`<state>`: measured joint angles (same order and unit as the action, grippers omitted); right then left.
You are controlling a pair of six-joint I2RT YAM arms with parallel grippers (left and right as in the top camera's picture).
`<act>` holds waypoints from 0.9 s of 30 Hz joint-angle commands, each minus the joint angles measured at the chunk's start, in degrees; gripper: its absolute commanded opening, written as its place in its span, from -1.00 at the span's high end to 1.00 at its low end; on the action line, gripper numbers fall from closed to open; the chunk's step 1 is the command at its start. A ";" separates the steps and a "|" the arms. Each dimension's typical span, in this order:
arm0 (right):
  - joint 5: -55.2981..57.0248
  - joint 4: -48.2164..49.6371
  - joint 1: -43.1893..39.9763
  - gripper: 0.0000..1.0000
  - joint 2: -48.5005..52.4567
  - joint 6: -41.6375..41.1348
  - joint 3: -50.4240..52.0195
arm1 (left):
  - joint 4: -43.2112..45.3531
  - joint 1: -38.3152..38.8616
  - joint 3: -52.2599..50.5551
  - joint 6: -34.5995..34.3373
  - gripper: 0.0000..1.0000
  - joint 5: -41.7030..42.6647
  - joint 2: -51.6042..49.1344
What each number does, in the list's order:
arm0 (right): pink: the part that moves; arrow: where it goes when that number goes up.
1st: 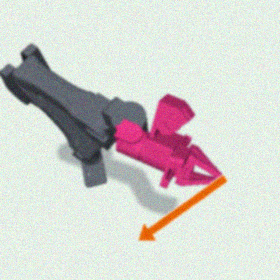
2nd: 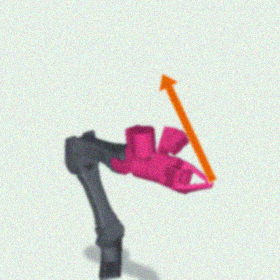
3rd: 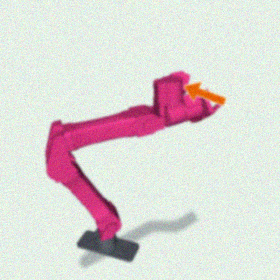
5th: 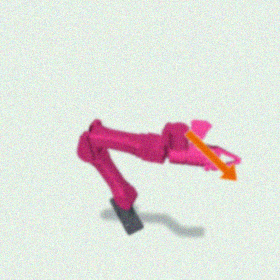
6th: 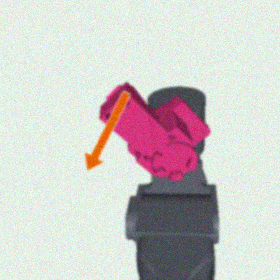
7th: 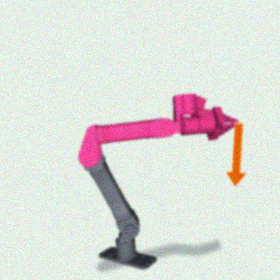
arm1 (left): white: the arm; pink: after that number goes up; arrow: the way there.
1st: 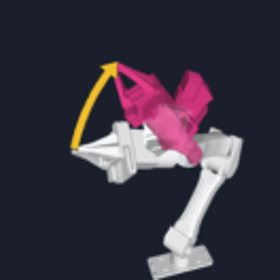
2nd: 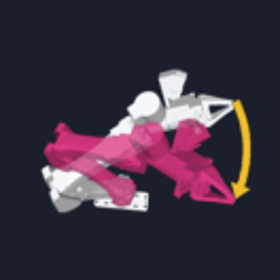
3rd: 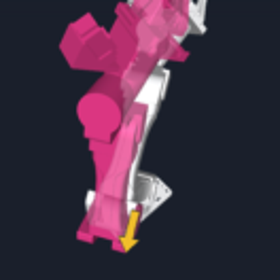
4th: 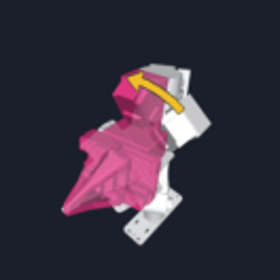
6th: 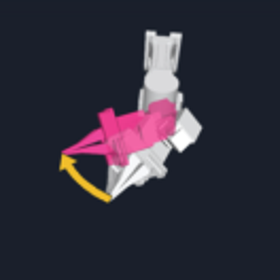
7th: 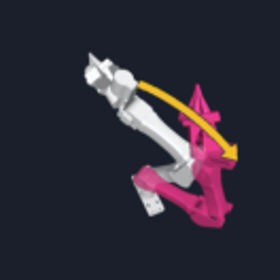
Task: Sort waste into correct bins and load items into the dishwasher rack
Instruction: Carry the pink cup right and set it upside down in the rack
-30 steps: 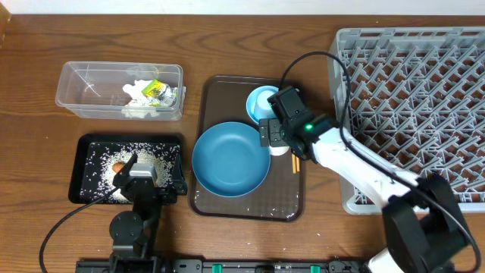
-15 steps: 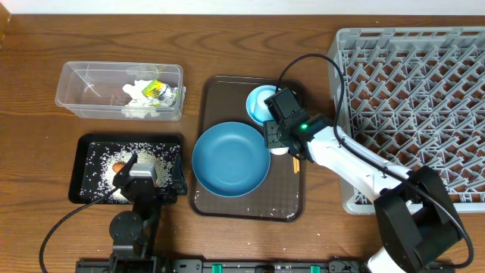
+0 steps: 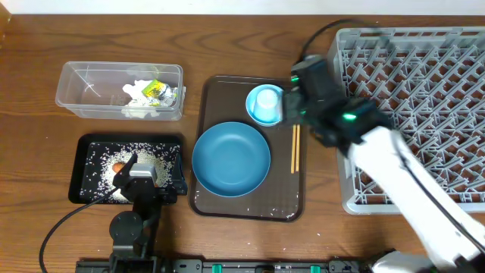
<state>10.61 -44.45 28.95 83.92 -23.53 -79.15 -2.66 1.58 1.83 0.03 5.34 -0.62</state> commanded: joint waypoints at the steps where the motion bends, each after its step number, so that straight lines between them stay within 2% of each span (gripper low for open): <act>1: 8.37 -1.36 -6.29 0.07 -4.63 4.63 -0.70 | -0.87 -0.33 -1.60 0.37 -0.99 -0.24 0.33; 7: 7.58 -1.68 -25.86 0.08 -6.64 6.88 -0.68 | -0.87 -0.33 -1.60 0.37 -0.99 -0.24 0.33; 11: -0.44 -1.44 -40.65 0.07 -4.24 6.75 -0.68 | -0.87 -0.33 -1.60 0.37 -0.99 -0.24 0.33; 14: -3.17 -1.46 -48.57 0.06 -1.55 4.90 -0.68 | -0.90 -0.33 -1.60 0.37 -0.99 -0.24 0.33; 18: -3.72 -1.64 -55.01 0.01 2.75 4.87 -0.68 | -0.90 -0.33 -1.60 0.37 -0.99 -0.24 0.33; 22: -7.74 -1.70 -57.46 -0.20 6.64 4.92 -0.68 | -0.90 -0.33 -1.60 0.37 -0.99 -0.24 0.33; 25: -7.69 -1.75 -57.53 -0.57 8.46 4.90 -0.68 | -0.90 -0.33 -1.60 0.37 -0.98 -0.24 0.33; 27: -8.20 -2.08 -57.42 -0.70 8.79 4.09 -0.68 | -0.87 -0.33 -1.60 0.37 -0.99 -0.24 0.33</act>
<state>4.36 -46.15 -28.36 92.44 -18.81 -79.55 -2.66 1.58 1.83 0.03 5.34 -0.64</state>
